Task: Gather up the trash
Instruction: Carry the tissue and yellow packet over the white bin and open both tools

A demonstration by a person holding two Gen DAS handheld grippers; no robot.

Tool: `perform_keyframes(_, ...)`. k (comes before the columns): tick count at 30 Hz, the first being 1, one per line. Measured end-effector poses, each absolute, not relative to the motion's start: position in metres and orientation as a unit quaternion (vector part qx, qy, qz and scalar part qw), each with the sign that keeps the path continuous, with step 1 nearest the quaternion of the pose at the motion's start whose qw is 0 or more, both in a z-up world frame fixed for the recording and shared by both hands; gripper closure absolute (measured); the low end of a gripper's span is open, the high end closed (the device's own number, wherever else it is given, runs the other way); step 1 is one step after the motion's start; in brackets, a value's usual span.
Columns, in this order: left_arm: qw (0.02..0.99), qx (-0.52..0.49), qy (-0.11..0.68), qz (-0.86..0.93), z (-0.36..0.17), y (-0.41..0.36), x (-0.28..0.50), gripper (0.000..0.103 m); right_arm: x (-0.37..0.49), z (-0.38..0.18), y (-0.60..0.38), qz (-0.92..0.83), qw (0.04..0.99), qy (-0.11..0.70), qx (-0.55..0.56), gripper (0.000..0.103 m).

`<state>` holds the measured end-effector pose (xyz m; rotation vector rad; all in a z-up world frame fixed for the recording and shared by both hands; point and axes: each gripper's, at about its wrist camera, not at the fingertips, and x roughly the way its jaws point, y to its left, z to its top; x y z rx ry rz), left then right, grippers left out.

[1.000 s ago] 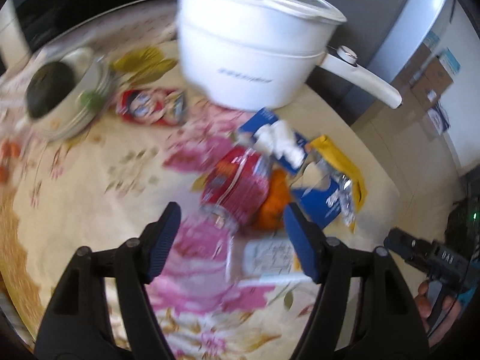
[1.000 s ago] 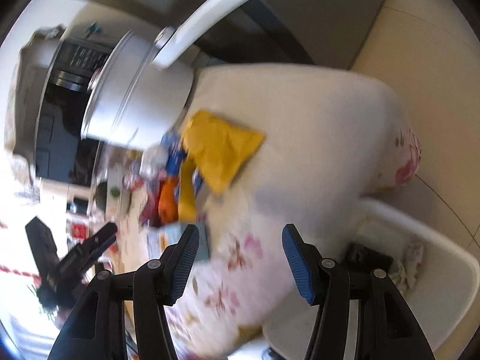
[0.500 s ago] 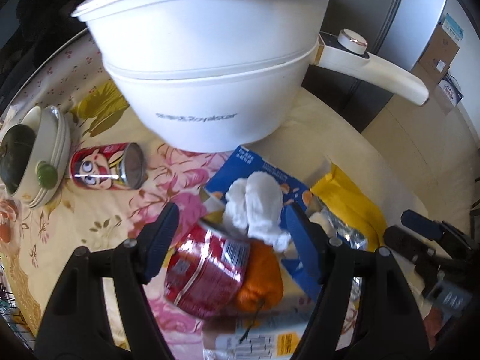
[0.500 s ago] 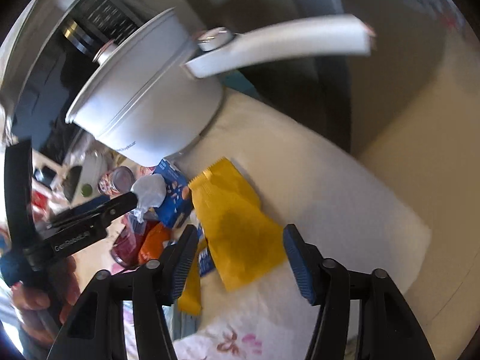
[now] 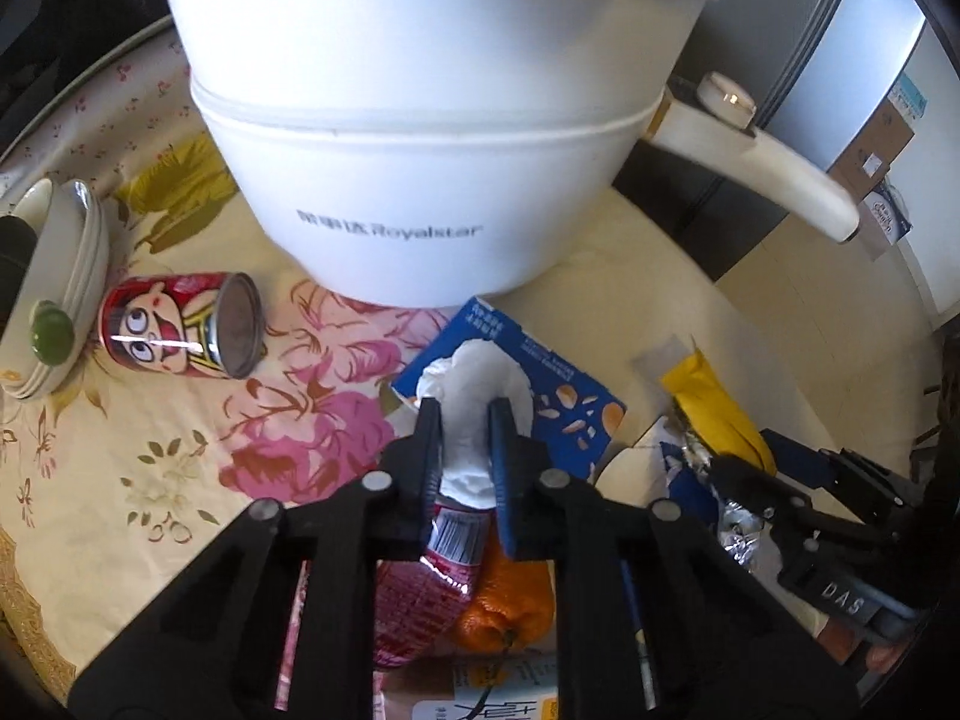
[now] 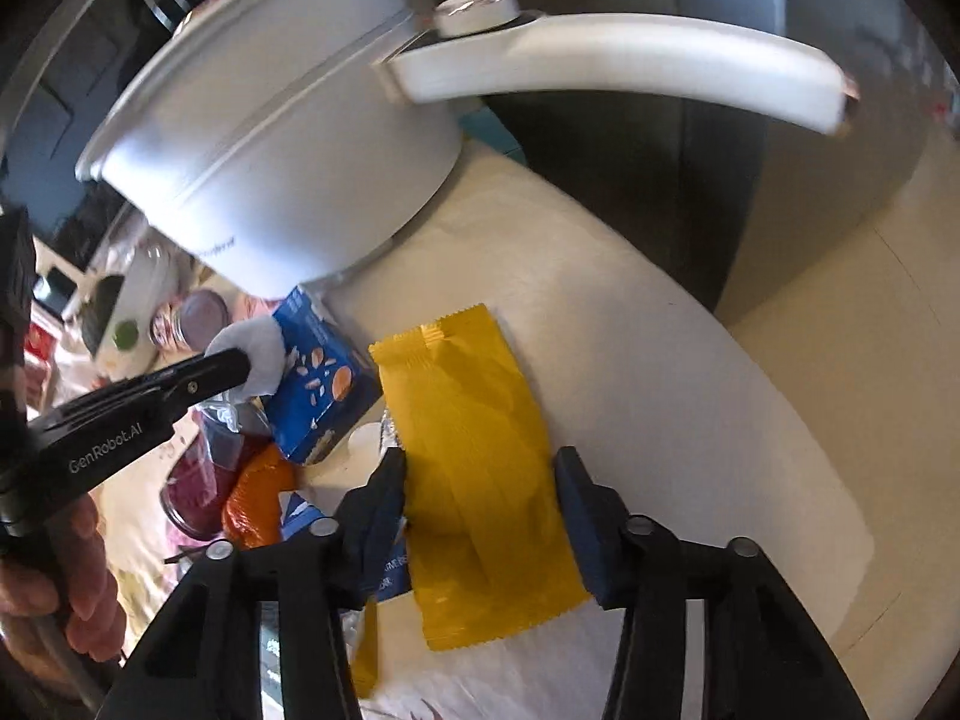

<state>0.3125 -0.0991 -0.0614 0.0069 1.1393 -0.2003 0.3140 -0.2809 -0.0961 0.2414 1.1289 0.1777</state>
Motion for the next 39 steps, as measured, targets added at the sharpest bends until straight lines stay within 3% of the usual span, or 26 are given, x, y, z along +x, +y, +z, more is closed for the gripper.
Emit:
perform_keyframes(18,0.848,-0.071,0.504,-0.147,0.003,-0.092,0.216,0.086,0.232,-0.054,-0.309,0.130,0.829,0.494,0.229,0.058)
perform_keyframes(34,0.807,-0.044,0.544,-0.226,-0.014,-0.161,0.099,0.086,0.105,-0.052,-0.352,0.104,0.814,0.492,0.291,0.057)
perform_keyframes(39,0.791,-0.018,0.561,-0.243,-0.033,-0.192,0.075,0.086,0.072,-0.075,-0.378,0.059,0.804,0.516,0.291,0.056)
